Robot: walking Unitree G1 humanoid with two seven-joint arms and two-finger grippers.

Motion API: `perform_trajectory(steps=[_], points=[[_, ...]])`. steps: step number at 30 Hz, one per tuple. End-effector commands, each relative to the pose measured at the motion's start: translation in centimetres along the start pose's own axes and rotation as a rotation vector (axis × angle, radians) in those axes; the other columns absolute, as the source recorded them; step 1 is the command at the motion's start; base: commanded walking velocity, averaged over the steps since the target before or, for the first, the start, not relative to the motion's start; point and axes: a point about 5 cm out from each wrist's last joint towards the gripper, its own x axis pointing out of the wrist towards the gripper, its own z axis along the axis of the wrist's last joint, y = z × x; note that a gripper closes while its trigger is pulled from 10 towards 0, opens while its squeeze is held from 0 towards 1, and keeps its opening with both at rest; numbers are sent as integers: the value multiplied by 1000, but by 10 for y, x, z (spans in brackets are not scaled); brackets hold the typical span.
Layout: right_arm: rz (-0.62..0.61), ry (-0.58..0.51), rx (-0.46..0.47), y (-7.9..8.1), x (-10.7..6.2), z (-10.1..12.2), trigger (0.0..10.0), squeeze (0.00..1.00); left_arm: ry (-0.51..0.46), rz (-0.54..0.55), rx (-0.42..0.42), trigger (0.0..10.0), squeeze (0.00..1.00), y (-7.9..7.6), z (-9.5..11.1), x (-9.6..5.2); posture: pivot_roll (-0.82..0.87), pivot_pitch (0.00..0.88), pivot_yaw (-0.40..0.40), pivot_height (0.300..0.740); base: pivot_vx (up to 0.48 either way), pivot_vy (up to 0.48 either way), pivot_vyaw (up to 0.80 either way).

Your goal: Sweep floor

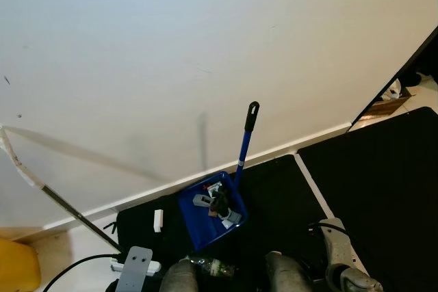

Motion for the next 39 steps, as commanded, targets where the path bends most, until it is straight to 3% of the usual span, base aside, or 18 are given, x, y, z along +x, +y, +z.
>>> perform_trajectory(steps=[1, 39], points=[[-4, 27, 19, 0, -2, -7, 10000, 0, 32, -11, -6, 10000, 0, -4, -8, -2, 19, 136, -35, 740, 0, 0, 0], [-8, 32, 23, 0, -2, -9, 10000, 0, 31, -11, -13, 10000, 0, -4, -8, -2, 18, 138, -35, 740, 0, 0, 0]])
